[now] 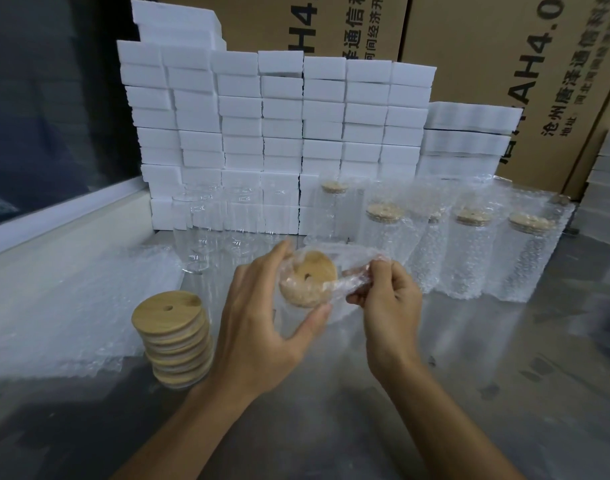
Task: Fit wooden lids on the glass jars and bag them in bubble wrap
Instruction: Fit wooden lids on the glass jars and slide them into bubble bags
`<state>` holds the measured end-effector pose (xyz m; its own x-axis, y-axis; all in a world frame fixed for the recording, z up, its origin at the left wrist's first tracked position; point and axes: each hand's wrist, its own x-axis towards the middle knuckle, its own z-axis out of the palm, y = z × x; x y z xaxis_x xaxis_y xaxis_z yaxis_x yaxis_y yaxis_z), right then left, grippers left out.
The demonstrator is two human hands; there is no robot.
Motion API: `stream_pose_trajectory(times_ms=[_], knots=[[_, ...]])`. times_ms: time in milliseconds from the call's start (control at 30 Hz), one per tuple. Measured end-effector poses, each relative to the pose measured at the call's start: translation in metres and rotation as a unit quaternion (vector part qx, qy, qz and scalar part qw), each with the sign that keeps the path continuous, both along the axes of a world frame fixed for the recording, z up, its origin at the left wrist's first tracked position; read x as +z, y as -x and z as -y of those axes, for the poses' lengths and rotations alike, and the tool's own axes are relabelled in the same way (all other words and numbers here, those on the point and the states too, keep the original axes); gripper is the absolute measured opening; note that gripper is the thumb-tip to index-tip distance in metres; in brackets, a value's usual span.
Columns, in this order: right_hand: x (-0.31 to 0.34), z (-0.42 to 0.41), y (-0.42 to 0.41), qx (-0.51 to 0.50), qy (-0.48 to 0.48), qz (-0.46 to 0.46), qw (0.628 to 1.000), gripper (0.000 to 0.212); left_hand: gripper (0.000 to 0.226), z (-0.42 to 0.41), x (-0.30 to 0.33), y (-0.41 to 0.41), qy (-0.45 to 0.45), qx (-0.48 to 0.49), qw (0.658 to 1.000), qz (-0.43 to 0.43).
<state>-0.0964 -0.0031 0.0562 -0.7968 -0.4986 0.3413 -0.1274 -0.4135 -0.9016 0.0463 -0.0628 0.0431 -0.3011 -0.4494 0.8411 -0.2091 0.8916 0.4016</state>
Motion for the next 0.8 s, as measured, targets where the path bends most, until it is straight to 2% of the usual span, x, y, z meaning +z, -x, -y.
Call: stream_pose_trajectory(times_ms=[133,233,333,467,567,600,633,700,733,800], knots=[[0.01,-0.001,0.006,0.076,0.048,0.157,0.983,0.037,0.096,0.005,-0.012,0.001,-0.094,-0.031,0.995,0.029],[0.015,-0.003,0.004,0.137,0.072,0.233,0.96,0.037,0.099,0.008,-0.018,0.004,-0.175,-0.062,0.982,0.03],[0.015,-0.003,0.003,0.209,0.083,0.293,0.929,0.034,0.091,0.007,-0.02,0.008,-0.229,-0.089,0.969,0.006],[0.015,-0.006,0.0,0.28,0.078,0.313,0.904,0.026,0.074,0.002,-0.019,0.01,-0.271,-0.093,0.957,-0.041],[0.019,-0.012,0.003,0.298,0.139,0.33,0.885,0.019,0.071,0.001,-0.018,0.01,-0.273,-0.092,0.955,-0.067],[0.018,-0.012,0.006,0.289,0.145,0.316,0.892,0.021,0.071,0.0,-0.017,0.01,-0.282,-0.094,0.952,-0.073],[0.017,-0.011,0.01,0.264,0.123,0.277,0.916,0.023,0.07,0.0,-0.017,0.011,-0.294,-0.097,0.947,-0.081],[0.014,-0.007,0.013,0.199,0.018,0.132,0.971,0.031,0.07,0.0,-0.017,0.012,-0.327,-0.104,0.933,-0.105],[0.011,-0.006,0.011,0.189,-0.041,0.058,0.979,0.041,0.07,0.0,-0.017,0.013,-0.346,-0.11,0.924,-0.119],[0.004,-0.006,0.005,0.232,-0.147,-0.035,0.961,0.067,0.068,0.001,-0.015,0.013,-0.37,-0.127,0.91,-0.14]])
